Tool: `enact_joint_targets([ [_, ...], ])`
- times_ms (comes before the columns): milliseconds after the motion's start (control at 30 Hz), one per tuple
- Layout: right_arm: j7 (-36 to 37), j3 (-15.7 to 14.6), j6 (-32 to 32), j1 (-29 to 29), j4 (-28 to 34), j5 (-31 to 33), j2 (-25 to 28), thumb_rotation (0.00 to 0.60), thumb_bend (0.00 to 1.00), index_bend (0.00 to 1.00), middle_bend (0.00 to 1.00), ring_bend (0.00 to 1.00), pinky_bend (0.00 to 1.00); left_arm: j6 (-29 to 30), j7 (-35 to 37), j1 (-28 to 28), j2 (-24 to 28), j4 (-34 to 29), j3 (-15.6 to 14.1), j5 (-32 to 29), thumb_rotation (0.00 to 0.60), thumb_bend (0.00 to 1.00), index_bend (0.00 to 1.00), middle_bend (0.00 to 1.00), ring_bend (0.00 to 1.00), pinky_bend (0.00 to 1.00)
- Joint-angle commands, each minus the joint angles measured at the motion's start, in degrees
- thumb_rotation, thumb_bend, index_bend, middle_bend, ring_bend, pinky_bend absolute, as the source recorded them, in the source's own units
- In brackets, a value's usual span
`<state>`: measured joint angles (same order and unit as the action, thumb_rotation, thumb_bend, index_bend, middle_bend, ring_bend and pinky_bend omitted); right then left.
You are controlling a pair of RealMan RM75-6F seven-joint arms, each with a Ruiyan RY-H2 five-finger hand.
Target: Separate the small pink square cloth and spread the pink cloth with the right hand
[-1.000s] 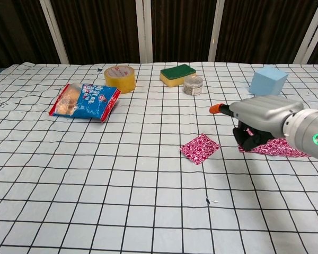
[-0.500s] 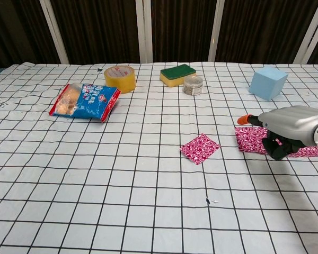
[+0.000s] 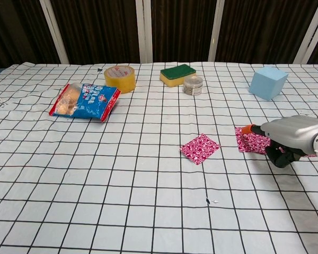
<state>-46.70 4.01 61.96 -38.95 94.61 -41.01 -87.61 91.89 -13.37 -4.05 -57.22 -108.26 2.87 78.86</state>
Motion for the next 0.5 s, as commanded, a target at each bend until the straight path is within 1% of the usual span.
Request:
enact_joint_targets([
  [33, 0.1, -0.2, 0.0, 0.0, 0.0, -0.2, 0.0, 0.6, 0.78, 0.09, 0.83, 0.78, 0.54, 0.1, -0.1, 0.0, -0.1, 0.0, 0.0, 0.1, 0.6, 0.26, 0.15, 0.0, 0.0, 0.1],
  [267, -0.2, -1.1, -0.2, -0.1, -0.2, 0.3, -0.1, 0.6, 0.79, 0.11, 0.83, 0.77, 0.54, 0.3, 0.2, -0.2, 0.1, -0.1, 0.0, 0.0, 0.6, 0.26, 0.15, 0.0, 0.0, 0.1],
  [500, -0.3, -1.9, 0.6, 0.0, 0.7, -0.4, 0.3, 0.6, 0.79, 0.11, 0.83, 0.78, 0.54, -0.1, -0.2, 0.1, 0.0, -0.1, -0.2, 0.4, 0.6, 0.26, 0.15, 0.0, 0.0, 0.1],
])
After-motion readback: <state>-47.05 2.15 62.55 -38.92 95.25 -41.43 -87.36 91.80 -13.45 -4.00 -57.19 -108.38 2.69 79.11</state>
